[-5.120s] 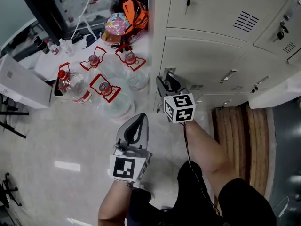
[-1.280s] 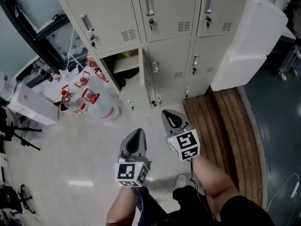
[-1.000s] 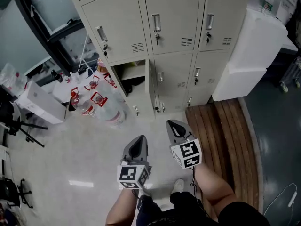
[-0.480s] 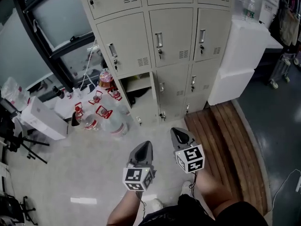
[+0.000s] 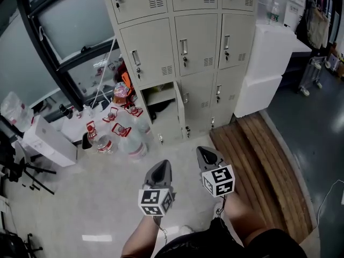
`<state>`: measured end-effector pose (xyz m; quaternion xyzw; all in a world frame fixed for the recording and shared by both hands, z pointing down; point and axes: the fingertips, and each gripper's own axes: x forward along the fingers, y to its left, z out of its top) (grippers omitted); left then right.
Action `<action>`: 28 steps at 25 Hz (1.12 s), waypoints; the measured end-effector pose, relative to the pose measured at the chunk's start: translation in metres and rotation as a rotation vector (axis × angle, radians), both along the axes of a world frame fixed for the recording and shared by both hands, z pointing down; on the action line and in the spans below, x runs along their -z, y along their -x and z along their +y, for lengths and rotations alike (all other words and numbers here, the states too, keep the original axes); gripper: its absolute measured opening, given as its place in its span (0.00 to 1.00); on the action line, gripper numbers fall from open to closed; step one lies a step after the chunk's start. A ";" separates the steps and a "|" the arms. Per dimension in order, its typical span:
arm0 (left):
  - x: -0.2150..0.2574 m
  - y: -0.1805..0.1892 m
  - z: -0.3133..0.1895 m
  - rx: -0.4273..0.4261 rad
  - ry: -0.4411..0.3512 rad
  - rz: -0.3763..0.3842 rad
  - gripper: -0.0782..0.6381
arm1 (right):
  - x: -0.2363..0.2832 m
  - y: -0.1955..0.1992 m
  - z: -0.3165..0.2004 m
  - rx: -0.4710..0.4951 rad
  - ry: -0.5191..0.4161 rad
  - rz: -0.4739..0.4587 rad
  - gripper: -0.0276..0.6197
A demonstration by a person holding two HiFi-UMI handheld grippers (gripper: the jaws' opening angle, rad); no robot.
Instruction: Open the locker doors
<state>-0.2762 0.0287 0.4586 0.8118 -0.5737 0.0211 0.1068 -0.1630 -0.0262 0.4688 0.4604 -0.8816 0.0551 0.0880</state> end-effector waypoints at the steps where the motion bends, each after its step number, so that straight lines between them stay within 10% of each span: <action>1: 0.000 0.002 0.004 -0.003 0.000 -0.002 0.11 | 0.001 0.003 0.004 0.000 -0.003 0.000 0.04; 28: 0.029 -0.044 0.007 -0.001 -0.055 -0.034 0.11 | 0.037 -0.045 0.012 0.015 -0.077 -0.006 0.04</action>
